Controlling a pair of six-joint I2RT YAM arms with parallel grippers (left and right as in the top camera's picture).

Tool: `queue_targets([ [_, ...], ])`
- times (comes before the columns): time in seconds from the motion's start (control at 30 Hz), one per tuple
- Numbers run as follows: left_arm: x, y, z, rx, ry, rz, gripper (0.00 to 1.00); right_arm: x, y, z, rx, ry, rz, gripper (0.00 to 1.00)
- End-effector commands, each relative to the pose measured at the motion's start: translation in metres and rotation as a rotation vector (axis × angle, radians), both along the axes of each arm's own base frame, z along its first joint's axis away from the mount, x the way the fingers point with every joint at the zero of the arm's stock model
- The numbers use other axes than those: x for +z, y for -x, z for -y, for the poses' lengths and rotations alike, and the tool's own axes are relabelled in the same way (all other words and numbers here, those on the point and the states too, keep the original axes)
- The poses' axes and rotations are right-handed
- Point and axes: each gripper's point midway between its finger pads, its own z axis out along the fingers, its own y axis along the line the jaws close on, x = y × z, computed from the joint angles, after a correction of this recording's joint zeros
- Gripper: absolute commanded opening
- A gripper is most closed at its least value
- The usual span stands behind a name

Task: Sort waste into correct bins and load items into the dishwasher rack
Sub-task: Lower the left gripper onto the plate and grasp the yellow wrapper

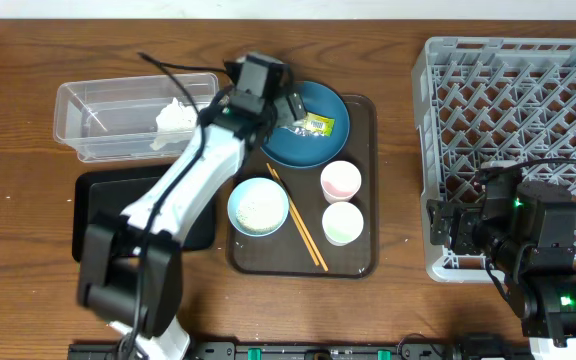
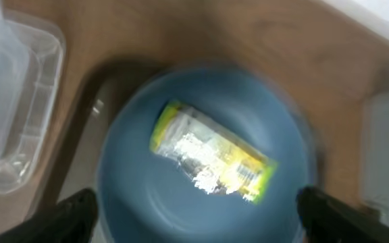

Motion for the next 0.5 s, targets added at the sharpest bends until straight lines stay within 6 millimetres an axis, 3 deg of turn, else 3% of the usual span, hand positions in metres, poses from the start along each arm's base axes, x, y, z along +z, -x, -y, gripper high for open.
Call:
queue_targets([
  [0.0, 0.041, -0.022, -0.001, 0.017, -0.030, 0.033, 1.00, 0.009, -0.002, -0.001, 0.011, 0.004, 0.023, 0.99],
  [0.1, 0.061, -0.032, 0.003, -0.021, -0.073, -0.002, 1.00, 0.009, -0.002, -0.001, 0.011, 0.004, 0.027, 0.99],
  [0.2, 0.063, -0.041, 0.007, -0.037, -0.093, -0.029, 1.00, 0.009, -0.002, -0.001, 0.011, 0.004, 0.026, 0.99],
  [0.47, 0.001, -0.039, 0.026, -0.004, -0.005, -0.197, 1.00, 0.009, -0.002, -0.001, 0.011, 0.004, 0.024, 0.99],
])
